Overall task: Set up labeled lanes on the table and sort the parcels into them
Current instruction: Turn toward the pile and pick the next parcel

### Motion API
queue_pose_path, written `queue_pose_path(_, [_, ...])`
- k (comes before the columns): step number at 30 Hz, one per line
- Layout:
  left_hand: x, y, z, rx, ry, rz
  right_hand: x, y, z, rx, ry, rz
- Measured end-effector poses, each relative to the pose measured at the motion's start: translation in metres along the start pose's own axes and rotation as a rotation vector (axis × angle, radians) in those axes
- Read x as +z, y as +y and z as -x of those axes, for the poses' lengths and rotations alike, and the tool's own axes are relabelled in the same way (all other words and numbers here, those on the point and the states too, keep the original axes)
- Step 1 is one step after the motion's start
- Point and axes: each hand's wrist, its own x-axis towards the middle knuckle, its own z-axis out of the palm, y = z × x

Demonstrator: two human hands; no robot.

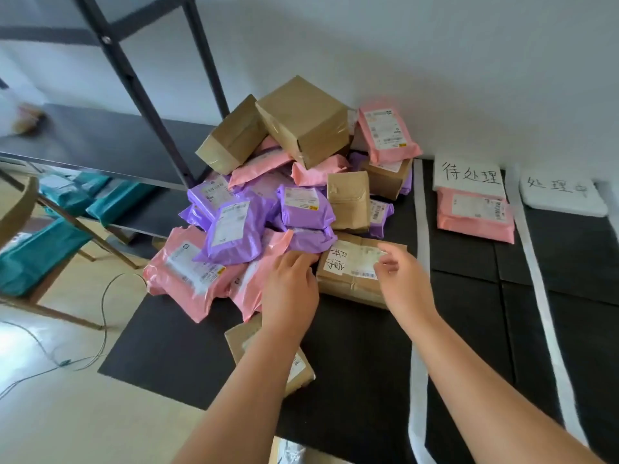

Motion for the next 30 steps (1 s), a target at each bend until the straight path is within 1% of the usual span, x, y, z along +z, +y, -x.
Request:
queue_pose_path(2, [-0.018, -0.026, -0.001, -0.052, 0.048, 0.024, 0.024, -0.02, 0.01, -0.046, -0.039, 0.013])
queue_pose_path(6, [-0.048, -0.075, -0.009, -0.178, 0.087, 0.072, 0.063, -0.061, 0.025, -0.141, -0.096, 0.087])
queue_pose_path(10, [-0.072, -0.124, -0.027, -0.274, 0.035, 0.075, 0.098, -0.096, 0.027, -0.236, -0.161, 0.145])
queue_pose_path(13, [-0.081, -0.152, -0.043, -0.332, -0.004, 0.029, 0.123, -0.118, 0.017, -0.261, -0.183, 0.211])
queue_pose_path(18, [-0.077, -0.177, -0.066, -0.421, -0.165, -0.017, 0.16, -0.146, -0.009, -0.147, -0.23, 0.301])
queue_pose_path(21, [-0.075, -0.184, -0.083, -0.511, -0.33, -0.12, 0.176, -0.149, -0.025, -0.103, -0.274, 0.423])
queue_pose_path(23, [-0.076, -0.185, -0.091, -0.567, -0.418, -0.143, 0.183, -0.15, -0.032, -0.056, -0.291, 0.489])
queue_pose_path(25, [-0.075, -0.187, -0.095, -0.607, -0.413, -0.075, 0.189, -0.151, -0.039, -0.013, -0.286, 0.503])
queue_pose_path(30, [-0.073, -0.186, -0.102, -0.601, -0.231, 0.153, 0.201, -0.156, -0.05, 0.015, -0.262, 0.455])
